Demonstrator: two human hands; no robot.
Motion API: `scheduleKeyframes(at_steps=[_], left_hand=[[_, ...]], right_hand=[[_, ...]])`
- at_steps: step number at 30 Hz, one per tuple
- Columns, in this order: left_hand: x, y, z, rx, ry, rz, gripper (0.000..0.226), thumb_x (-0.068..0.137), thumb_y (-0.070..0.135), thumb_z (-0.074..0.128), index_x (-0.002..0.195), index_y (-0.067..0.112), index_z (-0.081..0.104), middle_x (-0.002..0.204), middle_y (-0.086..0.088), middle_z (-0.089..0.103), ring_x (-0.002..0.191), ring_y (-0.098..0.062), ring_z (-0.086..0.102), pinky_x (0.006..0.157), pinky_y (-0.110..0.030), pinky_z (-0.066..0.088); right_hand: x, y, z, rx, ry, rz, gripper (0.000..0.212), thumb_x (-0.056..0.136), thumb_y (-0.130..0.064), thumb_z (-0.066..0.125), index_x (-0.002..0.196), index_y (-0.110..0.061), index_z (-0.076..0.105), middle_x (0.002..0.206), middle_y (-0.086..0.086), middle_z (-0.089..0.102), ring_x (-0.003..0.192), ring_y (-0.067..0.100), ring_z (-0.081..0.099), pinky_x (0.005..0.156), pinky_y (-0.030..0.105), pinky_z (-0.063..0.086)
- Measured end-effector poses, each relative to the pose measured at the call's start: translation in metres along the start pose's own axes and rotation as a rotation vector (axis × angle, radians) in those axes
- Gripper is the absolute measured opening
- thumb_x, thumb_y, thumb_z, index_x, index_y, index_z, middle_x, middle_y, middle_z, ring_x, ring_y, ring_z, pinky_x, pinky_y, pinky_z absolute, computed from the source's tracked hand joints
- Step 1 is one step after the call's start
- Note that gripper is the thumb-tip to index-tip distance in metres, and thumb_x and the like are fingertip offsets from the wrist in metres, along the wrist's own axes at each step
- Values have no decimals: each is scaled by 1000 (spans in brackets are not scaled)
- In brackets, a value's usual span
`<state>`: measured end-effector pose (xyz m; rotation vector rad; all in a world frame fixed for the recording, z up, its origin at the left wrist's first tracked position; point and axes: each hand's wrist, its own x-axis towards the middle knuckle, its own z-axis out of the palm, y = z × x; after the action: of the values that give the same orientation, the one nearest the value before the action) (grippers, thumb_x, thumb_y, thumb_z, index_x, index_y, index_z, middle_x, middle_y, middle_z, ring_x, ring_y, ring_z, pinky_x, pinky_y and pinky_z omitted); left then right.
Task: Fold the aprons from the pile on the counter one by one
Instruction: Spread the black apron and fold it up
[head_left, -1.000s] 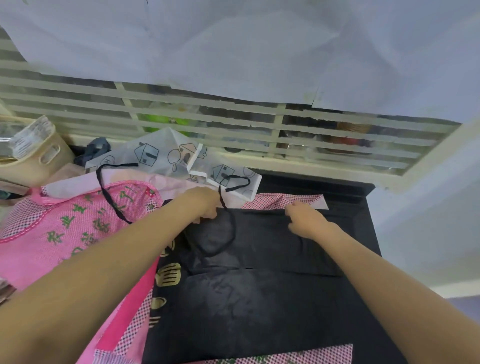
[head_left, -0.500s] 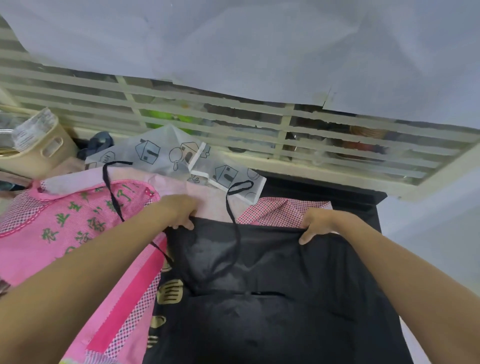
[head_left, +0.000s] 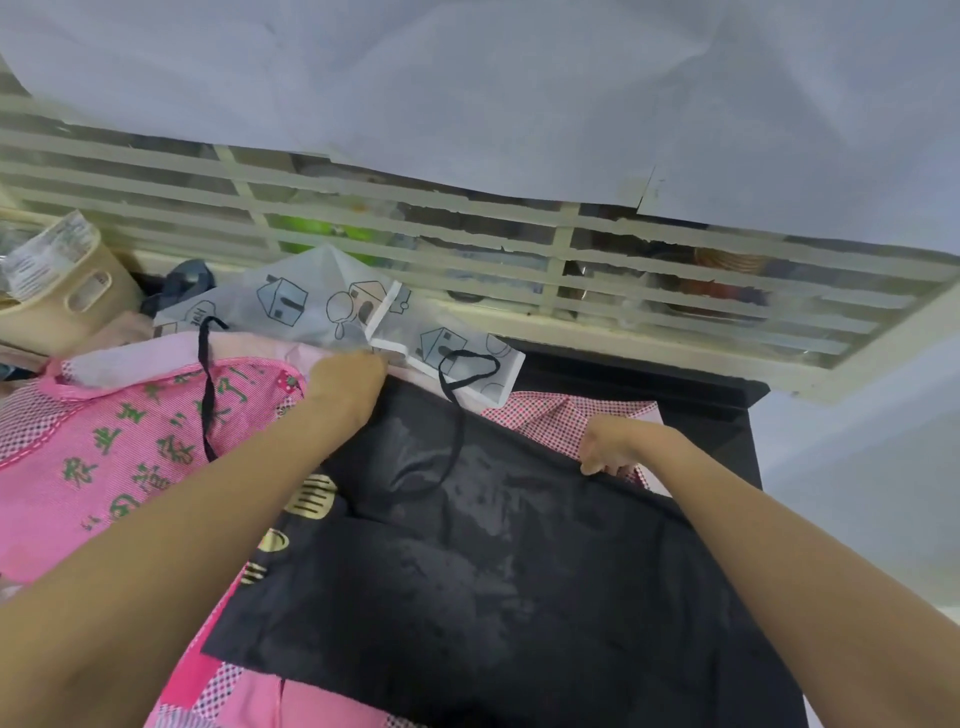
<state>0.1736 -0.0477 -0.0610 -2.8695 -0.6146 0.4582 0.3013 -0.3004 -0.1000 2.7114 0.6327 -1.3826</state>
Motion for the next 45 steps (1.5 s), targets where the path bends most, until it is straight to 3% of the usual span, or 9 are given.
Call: scheduleKeyframes(at_steps=[3, 6, 10, 15, 20, 27, 32, 39, 45], left_hand=[[-8, 28, -8, -125, 116, 85, 49, 88, -6, 42, 133, 10, 33, 130, -15, 38, 93, -38, 61, 65, -40, 44], [-13, 70, -5, -180, 191, 429, 49, 89, -1, 44, 135, 13, 35, 136, -10, 34, 97, -32, 60, 64, -36, 41], [-8, 125, 13, -64, 89, 732, 43, 96, 18, 44, 138, 14, 36, 143, -9, 34, 126, -28, 37, 100, -38, 37], [8, 147, 24, -81, -178, 619, 46, 95, 31, 50, 136, 13, 39, 140, -11, 41, 130, -29, 36, 108, -41, 24], [19, 151, 20, -283, -251, 607, 16, 86, 28, 64, 89, 14, 56, 93, -3, 56, 97, -22, 54, 79, -27, 32], [36, 143, 21, -473, -335, 605, 22, 77, 24, 75, 71, 14, 56, 72, 7, 50, 79, -15, 48, 69, -25, 33], [43, 140, 17, -356, -273, 567, 23, 85, 30, 67, 74, 11, 58, 67, 3, 50, 75, -20, 51, 66, -27, 34], [35, 180, 7, -207, 36, 575, 39, 93, 33, 51, 129, 17, 46, 127, -5, 53, 114, -23, 52, 96, -35, 36], [15, 222, 19, -247, 140, 781, 36, 96, 24, 48, 132, 21, 45, 139, -2, 38, 128, -21, 35, 107, -33, 26]], right_hand=[[-3, 0, 0, -42, 147, -62, 28, 94, -15, 50, 114, 2, 58, 110, 13, 59, 94, 25, 56, 73, 27, 44], [-4, 7, 4, 38, 145, -119, 37, 94, -23, 54, 122, 1, 53, 125, 16, 57, 107, 28, 55, 89, 34, 42], [-9, 29, 6, 8, 169, -99, 39, 87, -23, 65, 121, -8, 52, 122, 10, 57, 109, 25, 53, 89, 32, 43], [-15, 60, 20, -84, 81, 30, 44, 83, -24, 70, 118, -2, 55, 116, 12, 58, 95, 23, 53, 78, 28, 42], [-11, 75, 28, -62, 133, 9, 29, 81, -24, 74, 86, -5, 51, 91, 8, 52, 81, 21, 51, 70, 26, 42], [-15, 83, 9, -47, 62, -69, 29, 82, -27, 72, 70, -7, 54, 79, 5, 52, 70, 19, 49, 56, 22, 36], [-14, 92, 2, 72, 189, -68, 30, 91, -26, 60, 101, 1, 65, 101, 11, 57, 90, 25, 55, 73, 27, 43], [-22, 129, 4, 262, 574, 302, 24, 87, 1, 42, 65, -7, 39, 78, 11, 47, 74, 27, 47, 67, 30, 38], [-15, 147, 23, 575, 461, 361, 17, 85, -3, 53, 69, -4, 49, 71, 10, 54, 58, 19, 50, 51, 21, 46]])
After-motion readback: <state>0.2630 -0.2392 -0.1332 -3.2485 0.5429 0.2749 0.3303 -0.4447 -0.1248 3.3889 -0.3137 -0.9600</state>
